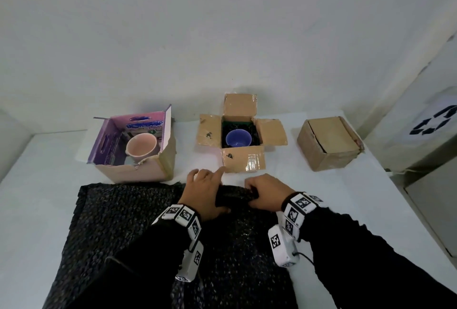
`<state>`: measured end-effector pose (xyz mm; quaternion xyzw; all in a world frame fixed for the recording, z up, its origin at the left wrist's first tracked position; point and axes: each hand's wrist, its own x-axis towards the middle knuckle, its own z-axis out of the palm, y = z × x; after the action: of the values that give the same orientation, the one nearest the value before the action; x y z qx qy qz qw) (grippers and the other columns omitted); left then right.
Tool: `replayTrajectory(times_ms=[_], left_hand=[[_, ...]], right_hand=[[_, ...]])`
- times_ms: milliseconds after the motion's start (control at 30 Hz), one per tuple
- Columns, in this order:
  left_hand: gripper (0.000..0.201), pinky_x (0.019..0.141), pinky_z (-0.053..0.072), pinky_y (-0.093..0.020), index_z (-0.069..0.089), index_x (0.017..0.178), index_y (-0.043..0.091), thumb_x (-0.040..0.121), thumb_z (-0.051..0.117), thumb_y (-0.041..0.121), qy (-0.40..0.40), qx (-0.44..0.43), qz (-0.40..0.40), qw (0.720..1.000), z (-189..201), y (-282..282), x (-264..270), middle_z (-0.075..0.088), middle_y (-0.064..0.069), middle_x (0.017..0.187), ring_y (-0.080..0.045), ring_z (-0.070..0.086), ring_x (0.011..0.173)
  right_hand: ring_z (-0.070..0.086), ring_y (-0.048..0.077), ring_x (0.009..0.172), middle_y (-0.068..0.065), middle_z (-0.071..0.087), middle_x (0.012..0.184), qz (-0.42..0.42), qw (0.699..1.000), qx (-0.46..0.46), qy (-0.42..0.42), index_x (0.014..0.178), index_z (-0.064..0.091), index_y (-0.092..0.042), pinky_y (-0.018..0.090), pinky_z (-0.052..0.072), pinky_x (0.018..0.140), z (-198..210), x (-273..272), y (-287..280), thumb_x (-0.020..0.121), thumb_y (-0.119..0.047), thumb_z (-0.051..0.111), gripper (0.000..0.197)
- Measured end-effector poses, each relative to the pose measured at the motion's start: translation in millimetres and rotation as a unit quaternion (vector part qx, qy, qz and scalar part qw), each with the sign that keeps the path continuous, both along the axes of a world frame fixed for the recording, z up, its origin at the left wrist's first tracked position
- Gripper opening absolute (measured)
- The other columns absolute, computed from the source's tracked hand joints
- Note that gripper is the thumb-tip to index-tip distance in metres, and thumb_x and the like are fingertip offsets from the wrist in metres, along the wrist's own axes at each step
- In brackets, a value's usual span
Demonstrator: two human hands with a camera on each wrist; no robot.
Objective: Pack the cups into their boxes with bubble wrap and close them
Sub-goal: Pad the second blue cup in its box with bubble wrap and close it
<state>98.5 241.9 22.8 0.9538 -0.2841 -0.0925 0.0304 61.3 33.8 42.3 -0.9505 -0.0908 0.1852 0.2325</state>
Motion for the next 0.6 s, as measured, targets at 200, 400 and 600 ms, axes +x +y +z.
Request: replayTrajectory(times_ms=[200,400,600], left_hand=[[0.025,0.076,0.047,-0.033,0.062,0.093,0.022,0.08,0.06,0.044,0.017,-0.031,0.003,0.999,54.0,-11.9,29.5,0.059,-0.003,0.098,-0.025,0.058,0.094],[0.023,0.068,0.043,-0.033,0.047,0.09,0.017,0.083,0.059,0.036,-0.023,-0.136,0.081,0.987,127.7,-29.2,69.6,0.059,-0.008,0.087,-0.031,0.058,0.084],[0.029,0.06,0.041,-0.034,0.044,0.089,0.02,0.072,0.058,0.0,-0.172,-0.388,0.07,0.903,172.1,-38.9,92.6,0.058,-0.003,0.087,-0.029,0.055,0.073]], right_hand=[[0.06,0.025,0.086,0.002,0.063,0.089,-0.004,0.992,-0.089,-0.085,0.089,0.059,-0.018,0.034,0.049,0.073,67.0,34.1,-10.2,0.079,-0.02,0.067,0.014],[0.059,0.033,0.09,0.009,0.059,0.104,-0.092,0.964,-0.08,-0.235,0.104,0.051,-0.015,0.038,0.047,0.073,124.0,69.8,-23.7,0.087,-0.019,0.056,0.018],[0.052,0.028,0.074,0.009,0.05,0.098,-0.107,0.853,-0.012,-0.511,0.092,0.053,-0.008,0.036,0.044,0.055,163.4,86.4,-28.4,0.068,0.009,0.06,0.03]])
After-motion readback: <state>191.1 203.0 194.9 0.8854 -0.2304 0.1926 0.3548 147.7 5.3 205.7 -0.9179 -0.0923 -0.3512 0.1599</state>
